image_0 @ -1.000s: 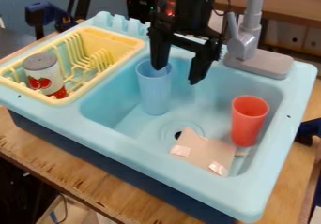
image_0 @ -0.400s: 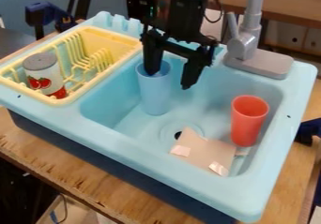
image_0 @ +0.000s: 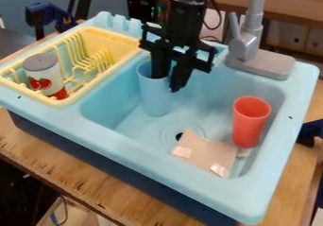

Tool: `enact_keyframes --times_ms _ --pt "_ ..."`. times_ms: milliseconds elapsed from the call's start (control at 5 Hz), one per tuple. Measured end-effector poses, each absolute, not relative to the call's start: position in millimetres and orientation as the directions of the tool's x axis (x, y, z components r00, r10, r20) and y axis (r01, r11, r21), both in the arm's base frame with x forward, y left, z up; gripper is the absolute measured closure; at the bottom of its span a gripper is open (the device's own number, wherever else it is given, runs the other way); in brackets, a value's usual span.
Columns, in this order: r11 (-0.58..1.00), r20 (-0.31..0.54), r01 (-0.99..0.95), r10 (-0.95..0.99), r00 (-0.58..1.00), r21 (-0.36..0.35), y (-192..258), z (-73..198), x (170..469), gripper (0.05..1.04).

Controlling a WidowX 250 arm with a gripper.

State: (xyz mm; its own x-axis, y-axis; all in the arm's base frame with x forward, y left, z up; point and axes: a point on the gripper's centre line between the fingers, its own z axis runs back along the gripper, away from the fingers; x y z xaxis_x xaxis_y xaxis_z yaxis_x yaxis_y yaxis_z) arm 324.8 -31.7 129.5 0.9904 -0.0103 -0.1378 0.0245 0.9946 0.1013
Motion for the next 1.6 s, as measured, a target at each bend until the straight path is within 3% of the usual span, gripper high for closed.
enact_keyframes --times_ms 200,400,600,800,1000,1200,1600 --pt "0.994 -0.149 0.034 -0.019 0.989 0.103 -31 129 323 0.926" --pt "0.992 -0.164 0.057 -0.039 0.986 0.108 -30 130 321 1.000" --pt "0.991 -0.151 0.089 -0.073 0.986 0.102 -30 136 320 1.003" --pt "0.989 -0.056 0.107 -0.102 0.993 0.103 -26 175 306 1.003" --pt "0.988 -0.050 0.146 -0.143 0.988 0.056 -29 179 284 1.003" --pt "0.990 -0.078 0.127 -0.122 0.989 0.055 -23 179 268 1.003" --pt "0.987 -0.171 0.160 -0.159 0.972 -0.006 -27 148 246 1.003"
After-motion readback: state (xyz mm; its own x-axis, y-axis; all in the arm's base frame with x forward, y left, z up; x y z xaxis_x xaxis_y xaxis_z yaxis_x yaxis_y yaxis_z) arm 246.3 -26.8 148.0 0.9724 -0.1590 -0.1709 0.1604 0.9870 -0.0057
